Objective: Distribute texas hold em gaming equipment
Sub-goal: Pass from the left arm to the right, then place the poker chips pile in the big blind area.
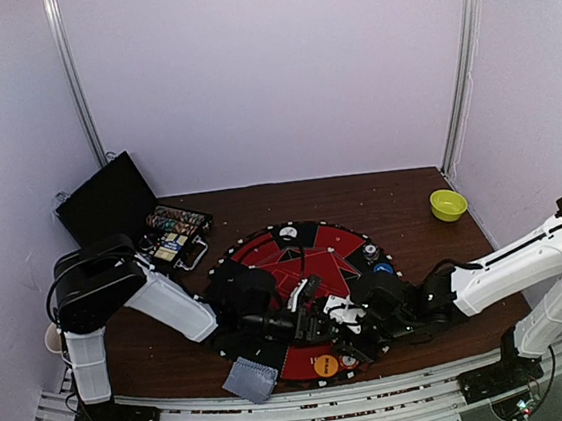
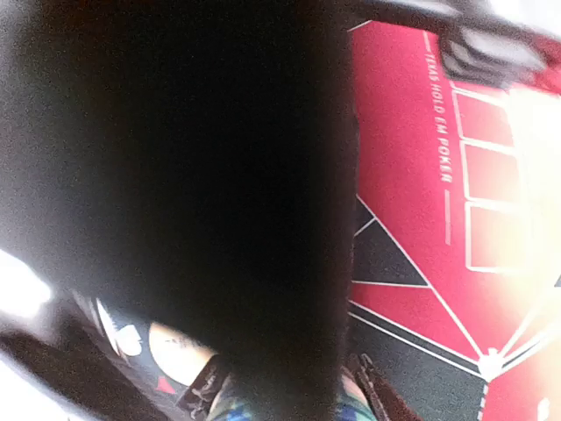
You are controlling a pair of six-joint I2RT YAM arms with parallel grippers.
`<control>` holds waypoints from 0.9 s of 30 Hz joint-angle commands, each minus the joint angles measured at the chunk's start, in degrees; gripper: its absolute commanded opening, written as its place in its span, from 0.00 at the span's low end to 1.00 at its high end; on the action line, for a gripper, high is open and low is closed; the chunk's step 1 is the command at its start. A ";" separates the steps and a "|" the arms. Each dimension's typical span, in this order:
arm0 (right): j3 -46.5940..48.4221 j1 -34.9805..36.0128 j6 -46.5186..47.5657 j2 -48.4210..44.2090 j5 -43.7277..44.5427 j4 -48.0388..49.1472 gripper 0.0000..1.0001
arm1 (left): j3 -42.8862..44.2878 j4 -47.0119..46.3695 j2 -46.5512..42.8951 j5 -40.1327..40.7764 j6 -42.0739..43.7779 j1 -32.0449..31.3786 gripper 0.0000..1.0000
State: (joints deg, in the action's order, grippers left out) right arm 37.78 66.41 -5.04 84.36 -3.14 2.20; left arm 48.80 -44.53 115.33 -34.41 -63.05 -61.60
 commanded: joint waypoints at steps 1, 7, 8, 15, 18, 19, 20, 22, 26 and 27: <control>-1.55 -0.84 -3.42 -1.32 4.48 -2.80 0.13 | -1.52 -9.93 -3.40 -2.15 0.80 -0.01 0.69; -1.79 -0.84 -3.43 -2.94 4.73 -2.87 0.13 | -2.66 -11.98 -3.17 -1.77 -0.15 0.27 0.69; -1.74 -0.77 -3.67 -3.02 4.72 -3.15 0.13 | -2.96 -12.51 -3.32 -1.67 -0.43 0.51 0.69; -2.01 -0.75 -5.67 -3.76 4.72 -4.39 0.12 | -4.85 -10.19 -6.31 -0.79 1.28 2.50 0.69; -1.84 -0.61 -5.99 -3.76 4.89 -4.84 0.12 | -5.03 -5.93 -7.76 -0.55 3.72 3.12 0.69; -1.89 -0.54 -6.14 -3.76 4.96 -4.83 0.12 | -5.46 -4.87 -8.44 -0.33 4.26 3.36 0.69; -1.93 -0.31 -6.27 -3.76 5.00 -4.83 0.12 | -5.99 -4.07 -9.18 0.06 4.64 3.80 0.69; -1.93 0.11 -6.37 -3.61 5.32 -4.83 0.12 | -7.30 -1.77 -10.74 1.09 5.29 4.87 0.69; -1.96 1.56 -6.76 -3.28 5.49 -5.02 0.12 | -10.12 4.34 -15.11 3.69 7.78 7.35 0.69; -1.94 1.92 -6.89 -3.27 5.51 -5.09 0.12 | -10.56 7.23 -16.16 4.71 8.64 7.90 0.69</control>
State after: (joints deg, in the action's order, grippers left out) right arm 36.07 66.83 -10.94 81.93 1.17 -2.33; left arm 40.42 -44.47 103.61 -33.39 -58.67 -56.10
